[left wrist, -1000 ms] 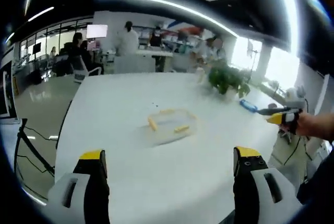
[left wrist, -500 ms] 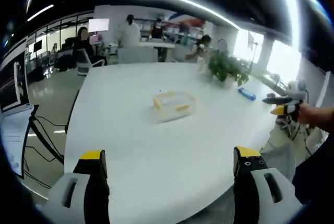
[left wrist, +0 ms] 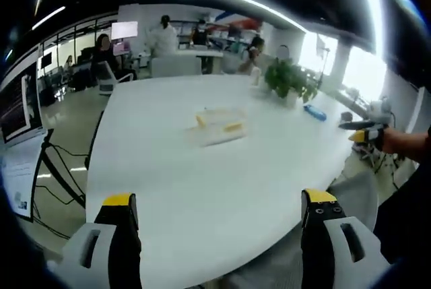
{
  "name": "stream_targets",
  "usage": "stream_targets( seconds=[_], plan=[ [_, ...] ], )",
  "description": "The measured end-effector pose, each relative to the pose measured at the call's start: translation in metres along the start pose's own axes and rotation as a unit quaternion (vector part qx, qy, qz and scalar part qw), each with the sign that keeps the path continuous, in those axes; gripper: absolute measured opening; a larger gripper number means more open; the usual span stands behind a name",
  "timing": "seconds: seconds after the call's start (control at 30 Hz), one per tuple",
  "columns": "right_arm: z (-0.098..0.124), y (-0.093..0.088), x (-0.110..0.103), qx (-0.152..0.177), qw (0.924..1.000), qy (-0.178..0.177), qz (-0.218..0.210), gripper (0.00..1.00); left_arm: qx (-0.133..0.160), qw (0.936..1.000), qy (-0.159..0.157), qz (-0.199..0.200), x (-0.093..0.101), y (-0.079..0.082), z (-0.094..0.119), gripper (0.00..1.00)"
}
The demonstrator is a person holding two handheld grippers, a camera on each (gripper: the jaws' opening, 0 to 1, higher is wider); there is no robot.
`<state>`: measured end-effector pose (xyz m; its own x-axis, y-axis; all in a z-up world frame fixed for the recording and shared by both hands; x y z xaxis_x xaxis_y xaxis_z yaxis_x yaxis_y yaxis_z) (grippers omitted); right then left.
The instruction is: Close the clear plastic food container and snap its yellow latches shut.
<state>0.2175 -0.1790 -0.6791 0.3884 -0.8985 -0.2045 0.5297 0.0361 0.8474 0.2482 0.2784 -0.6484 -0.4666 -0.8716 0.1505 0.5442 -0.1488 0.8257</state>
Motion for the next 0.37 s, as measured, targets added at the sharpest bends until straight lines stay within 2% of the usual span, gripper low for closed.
stream_targets(
  seconds=[0.37],
  plan=[
    [0.0028, -0.0021, 0.0046, -0.005, 0.9999, -0.002, -0.013, 1.0, 0.005, 0.9999, -0.007, 0.01, 0.0103, -0.0019, -0.0086, 0.99]
  ],
)
Point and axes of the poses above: the point that each gripper's makers call its tool centre point, and the gripper's own axes: z roughly backward along the fingers, x roughly to its right, y roughly out of its top, the point moved 7 cm from there along z, roughly backward along the fingers, and after that the axes turned 1 degree about y, right-handed, at the moved point
